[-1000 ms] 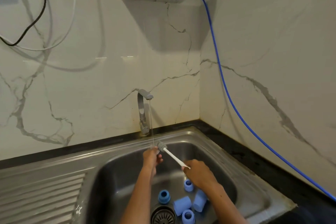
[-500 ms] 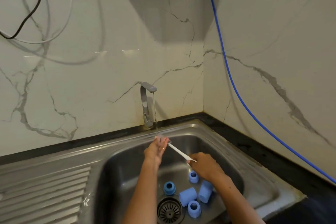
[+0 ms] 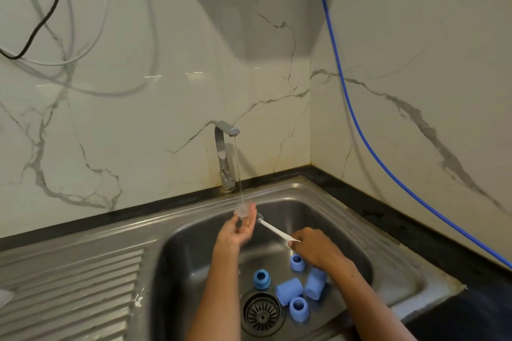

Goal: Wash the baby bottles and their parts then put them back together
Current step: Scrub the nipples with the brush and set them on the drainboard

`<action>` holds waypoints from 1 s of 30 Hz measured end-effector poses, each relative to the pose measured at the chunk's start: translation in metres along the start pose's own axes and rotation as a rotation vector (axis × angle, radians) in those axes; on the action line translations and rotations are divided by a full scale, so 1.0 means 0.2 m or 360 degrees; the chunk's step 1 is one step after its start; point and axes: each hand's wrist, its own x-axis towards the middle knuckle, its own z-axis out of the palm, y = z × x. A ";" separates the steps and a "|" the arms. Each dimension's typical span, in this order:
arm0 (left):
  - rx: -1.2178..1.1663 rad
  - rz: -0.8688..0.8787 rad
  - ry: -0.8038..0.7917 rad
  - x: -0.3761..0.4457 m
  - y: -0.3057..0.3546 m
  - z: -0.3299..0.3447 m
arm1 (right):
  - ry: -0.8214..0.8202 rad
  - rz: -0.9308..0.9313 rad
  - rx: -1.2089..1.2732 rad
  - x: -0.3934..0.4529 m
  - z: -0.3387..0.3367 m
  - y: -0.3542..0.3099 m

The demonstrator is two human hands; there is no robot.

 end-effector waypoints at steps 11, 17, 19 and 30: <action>0.0591 0.0242 0.0080 -0.02 -0.01 0.00 | -0.0030 -0.0004 -0.0017 -0.01 0.01 -0.01; 0.1562 0.0973 0.0260 0.04 -0.05 -0.01 | -0.0037 -0.0007 0.0004 0.00 0.01 0.00; 0.1717 0.1098 0.0245 0.05 -0.04 -0.02 | -0.0037 -0.0005 -0.0006 0.00 0.01 0.00; 0.1875 0.1243 0.0293 -0.05 -0.09 -0.01 | -0.0187 -0.0082 -0.0056 -0.02 0.00 -0.04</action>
